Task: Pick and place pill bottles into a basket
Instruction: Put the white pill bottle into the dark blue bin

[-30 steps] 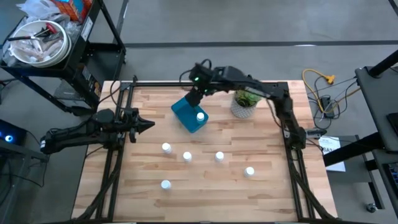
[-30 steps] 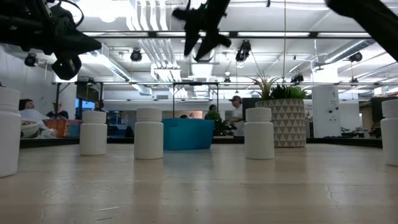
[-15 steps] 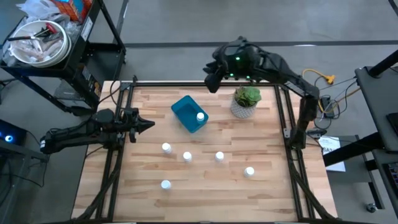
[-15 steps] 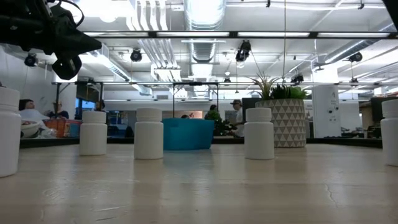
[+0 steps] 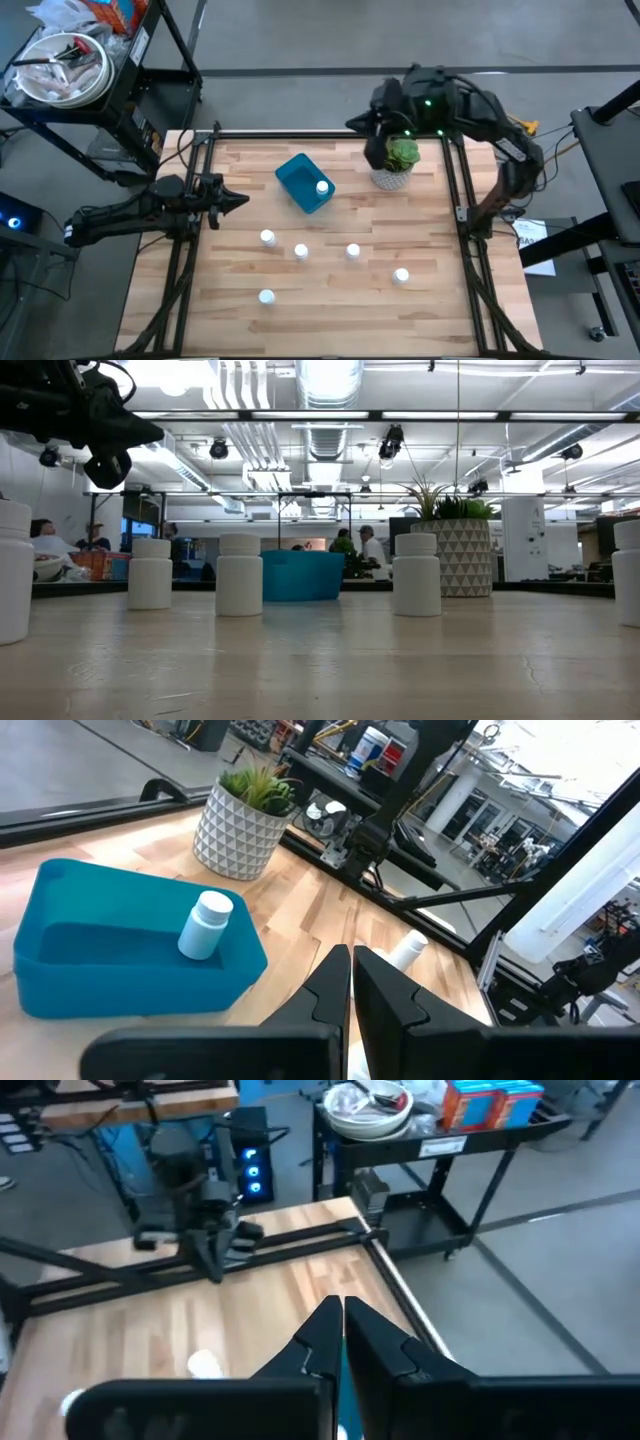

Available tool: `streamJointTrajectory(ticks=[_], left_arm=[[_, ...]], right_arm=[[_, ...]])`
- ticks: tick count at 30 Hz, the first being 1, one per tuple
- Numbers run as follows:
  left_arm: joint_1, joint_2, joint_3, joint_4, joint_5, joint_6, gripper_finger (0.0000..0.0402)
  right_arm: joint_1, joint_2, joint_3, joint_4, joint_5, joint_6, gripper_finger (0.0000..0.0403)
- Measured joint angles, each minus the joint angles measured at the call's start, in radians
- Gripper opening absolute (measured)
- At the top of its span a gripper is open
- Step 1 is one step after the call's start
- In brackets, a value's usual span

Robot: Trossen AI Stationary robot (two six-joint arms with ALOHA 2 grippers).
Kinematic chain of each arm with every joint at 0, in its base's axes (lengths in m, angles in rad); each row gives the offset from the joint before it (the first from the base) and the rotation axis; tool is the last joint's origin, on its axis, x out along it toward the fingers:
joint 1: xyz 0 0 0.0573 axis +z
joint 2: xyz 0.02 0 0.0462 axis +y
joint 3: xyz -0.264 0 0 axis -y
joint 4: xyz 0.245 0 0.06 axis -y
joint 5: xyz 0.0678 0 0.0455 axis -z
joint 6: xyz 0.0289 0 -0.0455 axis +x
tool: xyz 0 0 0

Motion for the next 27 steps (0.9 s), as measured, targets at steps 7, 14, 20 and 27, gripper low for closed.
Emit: streamJointTrajectory(ticks=[7, 14, 20, 27], left_arm=[[0.000, 0.024, 0.000, -0.001, 0.000, 0.000, 0.0000], [0.000, 0.070, 0.000, 0.000, 0.000, 0.000, 0.0000], [0.000, 0.100, 0.000, 0.000, 0.002, 0.000, 0.0000], [0.000, 0.109, 0.000, -0.001, 0.036, 0.000, 0.0030]], right_arm=[[0.090, -0.116, -0.268, 0.119, 0.029, 0.089, 0.0008], [0.159, -0.278, -0.690, 0.452, 0.043, 0.203, 0.0008], [0.192, -0.427, -1.004, 0.686, 0.045, 0.313, 0.0008], [0.231, -0.574, -1.339, 1.004, 0.045, 0.412, 0.0008]])
